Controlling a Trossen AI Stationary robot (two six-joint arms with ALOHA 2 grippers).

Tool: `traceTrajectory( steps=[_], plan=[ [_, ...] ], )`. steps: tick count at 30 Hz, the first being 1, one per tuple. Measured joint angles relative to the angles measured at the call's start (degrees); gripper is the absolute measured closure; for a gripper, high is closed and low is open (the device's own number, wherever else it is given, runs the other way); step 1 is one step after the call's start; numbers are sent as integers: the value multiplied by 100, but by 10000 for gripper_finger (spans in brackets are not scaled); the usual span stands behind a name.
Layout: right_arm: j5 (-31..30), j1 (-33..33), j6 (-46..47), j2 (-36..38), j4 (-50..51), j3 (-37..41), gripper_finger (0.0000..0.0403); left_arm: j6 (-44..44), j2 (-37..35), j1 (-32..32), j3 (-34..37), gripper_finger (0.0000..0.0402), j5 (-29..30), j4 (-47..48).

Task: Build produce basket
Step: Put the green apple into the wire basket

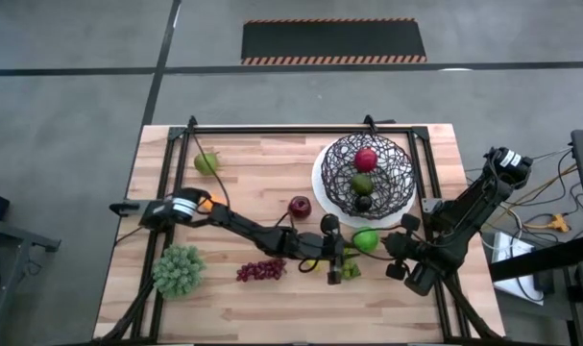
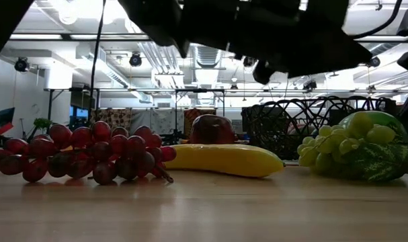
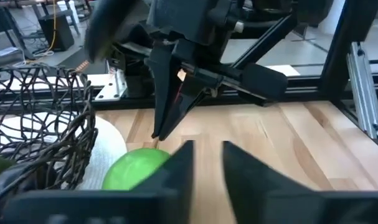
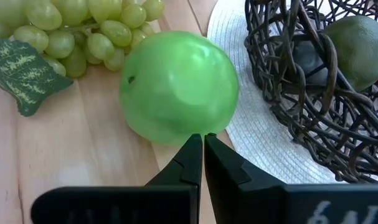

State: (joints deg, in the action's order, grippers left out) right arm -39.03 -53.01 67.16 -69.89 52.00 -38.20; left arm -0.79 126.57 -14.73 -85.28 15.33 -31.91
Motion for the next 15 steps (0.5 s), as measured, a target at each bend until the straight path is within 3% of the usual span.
traceTrajectory(
  steps=[3, 10, 15],
  plan=[
    [-2, 0, -33, 0, -6, 0, 394, -27, 137, 68, -128, 392, -2, -26],
    [-502, 0, 28, -2, -229, 0, 394, -42, 438, 250, -302, 400, 156, -1],
    [-1247, 1, 30, -2, -387, 0, 394, -45, 457, 303, -319, 400, 155, -15]
  ],
)
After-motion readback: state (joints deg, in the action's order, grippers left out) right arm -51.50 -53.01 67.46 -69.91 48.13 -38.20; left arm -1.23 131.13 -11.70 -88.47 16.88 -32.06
